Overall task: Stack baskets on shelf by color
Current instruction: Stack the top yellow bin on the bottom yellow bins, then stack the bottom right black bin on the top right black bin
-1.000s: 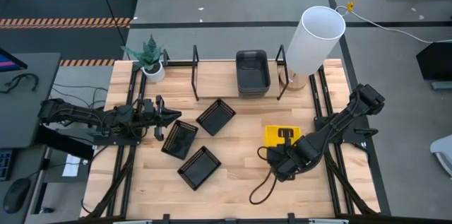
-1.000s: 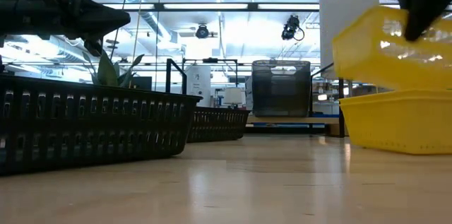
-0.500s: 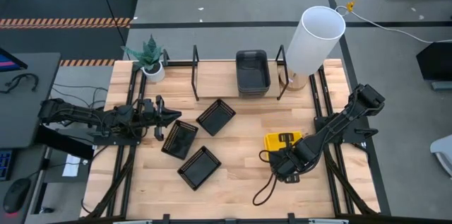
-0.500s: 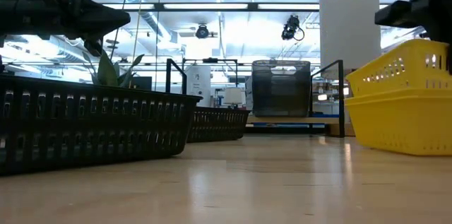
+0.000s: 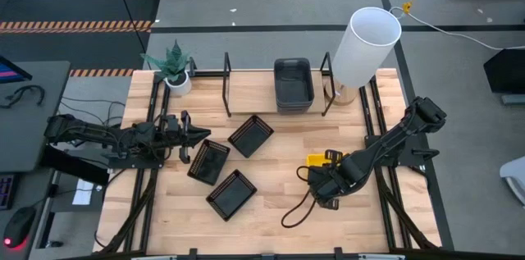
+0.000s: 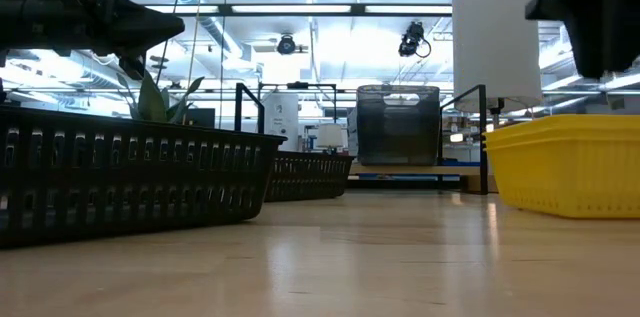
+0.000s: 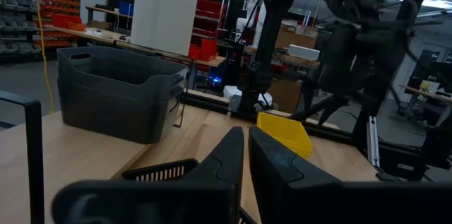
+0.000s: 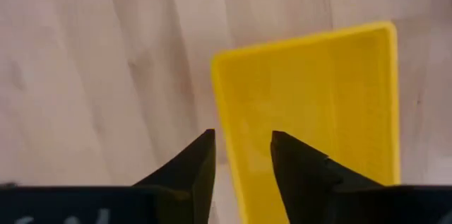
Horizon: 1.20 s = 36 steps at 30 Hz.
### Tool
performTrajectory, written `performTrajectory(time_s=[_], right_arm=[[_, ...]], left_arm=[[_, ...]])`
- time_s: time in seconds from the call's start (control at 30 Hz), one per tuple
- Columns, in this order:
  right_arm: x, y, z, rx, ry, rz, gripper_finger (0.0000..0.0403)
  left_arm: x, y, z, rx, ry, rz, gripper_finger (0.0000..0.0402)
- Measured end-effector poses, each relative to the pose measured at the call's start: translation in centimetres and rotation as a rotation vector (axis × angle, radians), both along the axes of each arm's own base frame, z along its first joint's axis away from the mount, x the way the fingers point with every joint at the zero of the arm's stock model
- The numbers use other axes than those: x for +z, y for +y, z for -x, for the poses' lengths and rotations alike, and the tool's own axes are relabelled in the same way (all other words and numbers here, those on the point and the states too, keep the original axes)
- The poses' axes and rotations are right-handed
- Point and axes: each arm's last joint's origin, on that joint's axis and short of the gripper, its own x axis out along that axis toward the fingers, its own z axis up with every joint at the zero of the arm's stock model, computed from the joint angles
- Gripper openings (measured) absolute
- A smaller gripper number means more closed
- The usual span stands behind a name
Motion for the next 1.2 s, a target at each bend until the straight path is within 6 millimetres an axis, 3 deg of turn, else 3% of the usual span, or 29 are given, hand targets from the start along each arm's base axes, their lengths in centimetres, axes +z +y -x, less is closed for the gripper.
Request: performTrajectory(time_s=[0.27,0.63,1.2], right_arm=[[1.8,0.1,-0.8,0.007,-0.112,0.070,0.0172],[4.1,-1.8,-2.0,-0.017,-0.124,0.095,0.0181],[4.4,-3.2,-2.8,-0.061,-0.125,0.070,0.0181]], left_arm=[[0.0,0.0,0.0,0.000,0.000,0.000,0.0039],[0.0,0.0,0.0,0.000,0.000,0.000,0.0029],[0.0,0.0,0.0,0.000,0.000,0.000,0.0028]])
